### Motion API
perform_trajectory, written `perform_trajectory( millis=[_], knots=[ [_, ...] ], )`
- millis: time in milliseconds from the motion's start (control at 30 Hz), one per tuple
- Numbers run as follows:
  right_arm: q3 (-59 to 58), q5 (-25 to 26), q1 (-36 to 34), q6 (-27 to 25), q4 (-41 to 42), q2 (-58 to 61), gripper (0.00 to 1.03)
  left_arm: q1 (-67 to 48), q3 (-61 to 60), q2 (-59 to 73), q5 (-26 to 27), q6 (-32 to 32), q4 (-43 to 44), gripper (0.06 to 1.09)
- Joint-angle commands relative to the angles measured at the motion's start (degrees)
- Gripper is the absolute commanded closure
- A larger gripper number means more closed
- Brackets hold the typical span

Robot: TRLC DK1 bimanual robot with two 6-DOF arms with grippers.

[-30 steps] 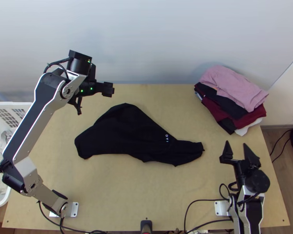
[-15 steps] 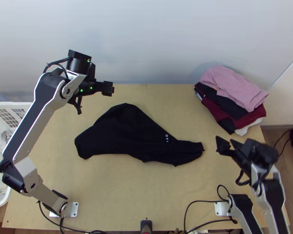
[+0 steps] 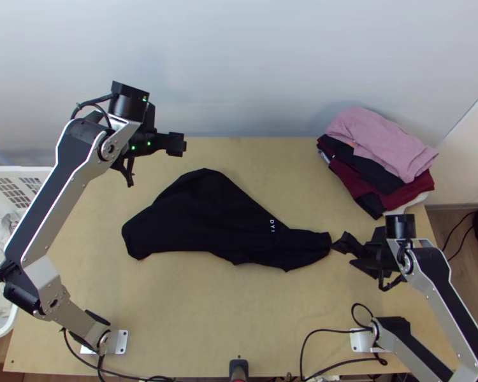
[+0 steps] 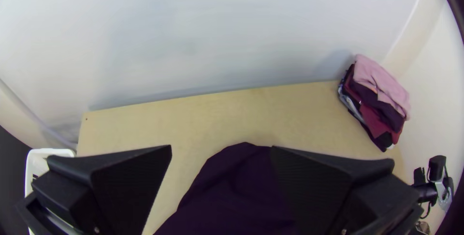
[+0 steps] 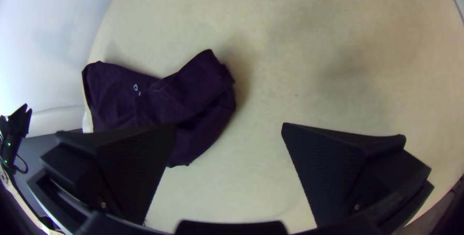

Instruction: Fold the t-shirt

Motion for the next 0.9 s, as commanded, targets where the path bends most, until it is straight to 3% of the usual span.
perform_trajectory(
  millis=[0,67,133,300,867],
  knots=[
    [0.6,-4.1,0.4,3.0,-1.1,2.3,0.05,0.5,-0.7,-0.9,0.5,-0.8,0.6,0.09],
    [0.0,-4.1,0.7,2.6,-0.4,2.4,0.09,0.7,-0.8,-0.8,0.5,-0.8,0.7,0.09],
    [-0.1,-4.2,0.8,2.6,-0.4,2.8,0.20,0.8,-0.7,-0.8,0.5,-0.8,0.8,0.09],
    [-1.0,-4.0,0.1,1.4,1.9,4.7,0.60,1.1,-0.7,-0.6,0.5,-0.5,0.9,0.09],
    [-2.1,-4.1,0.5,-2.4,5.0,16.2,0.61,1.6,-0.5,-0.2,0.5,-0.4,1.2,0.09]
  ],
)
